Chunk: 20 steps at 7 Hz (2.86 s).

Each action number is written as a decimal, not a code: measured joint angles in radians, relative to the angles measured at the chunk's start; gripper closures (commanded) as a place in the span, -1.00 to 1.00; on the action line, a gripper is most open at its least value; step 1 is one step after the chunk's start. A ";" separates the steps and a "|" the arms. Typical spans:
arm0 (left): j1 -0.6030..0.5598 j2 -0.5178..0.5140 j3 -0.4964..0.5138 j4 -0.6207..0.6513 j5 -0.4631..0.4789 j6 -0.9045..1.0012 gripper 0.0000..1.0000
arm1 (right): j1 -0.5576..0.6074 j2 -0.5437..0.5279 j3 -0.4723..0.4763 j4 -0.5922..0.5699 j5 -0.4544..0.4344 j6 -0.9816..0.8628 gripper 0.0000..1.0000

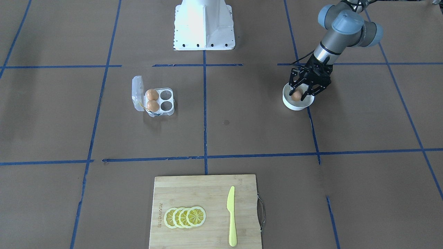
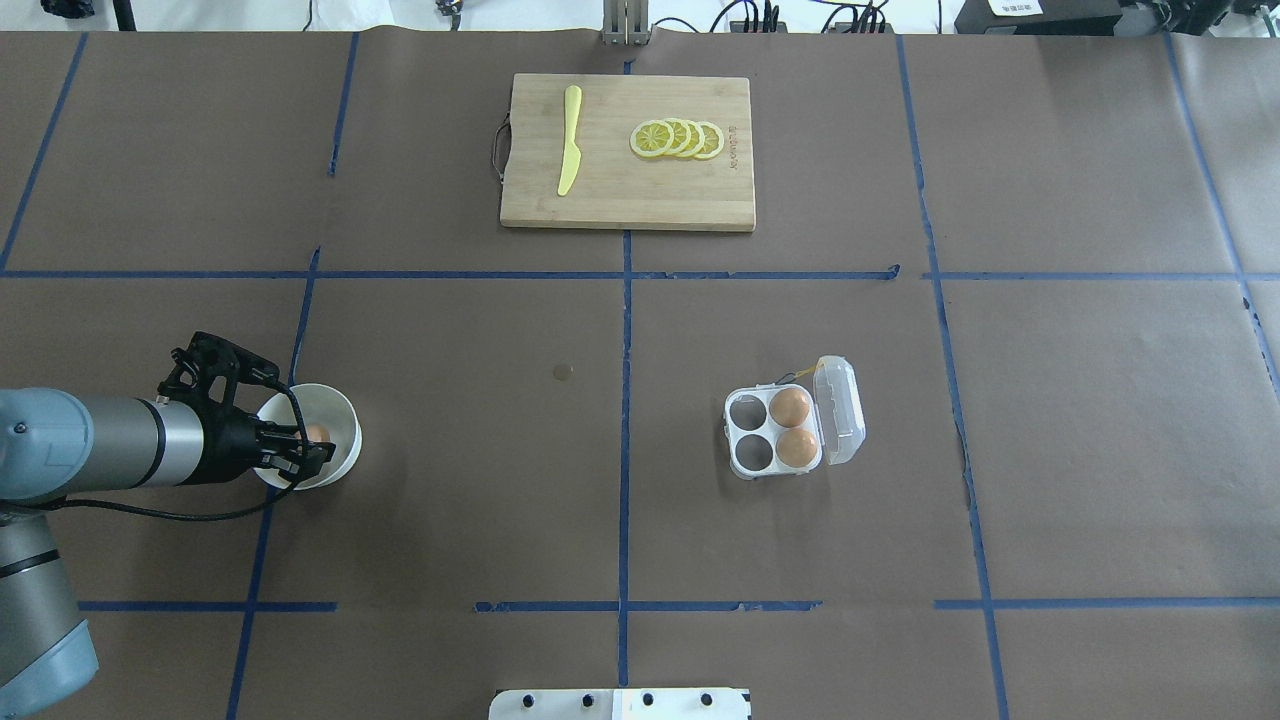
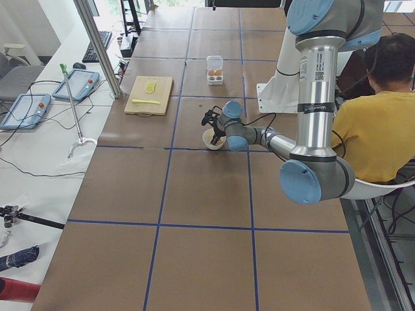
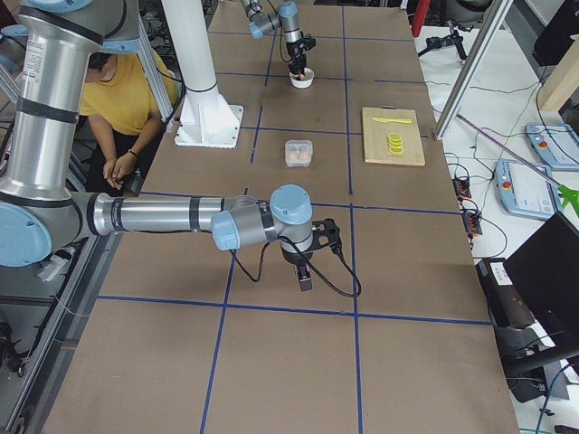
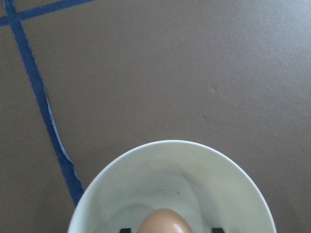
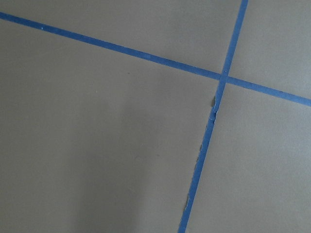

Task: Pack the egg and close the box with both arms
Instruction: 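Close the left gripper around the brown egg in the bowl, then lift the egg with the left gripper and carry it to the carton, then lower the egg into the empty carton cup and open the left gripper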

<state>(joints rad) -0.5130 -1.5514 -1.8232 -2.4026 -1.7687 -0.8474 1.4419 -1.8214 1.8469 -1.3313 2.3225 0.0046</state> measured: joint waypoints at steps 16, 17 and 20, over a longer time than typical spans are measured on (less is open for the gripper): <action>0.272 -0.780 0.529 -0.459 0.359 0.523 1.00 | 0.000 0.035 -0.032 0.001 -0.028 0.000 -1.00; 0.275 -0.800 0.550 -0.459 0.366 0.523 0.92 | 0.000 0.038 -0.035 0.001 -0.028 0.000 -1.00; 0.277 -0.821 0.571 -0.460 0.380 0.522 0.23 | 0.001 0.039 -0.037 0.001 -0.028 0.001 -1.00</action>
<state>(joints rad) -0.2363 -2.3726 -1.2523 -2.8621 -1.3891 -0.3255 1.4432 -1.7825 1.8102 -1.3300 2.2948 0.0056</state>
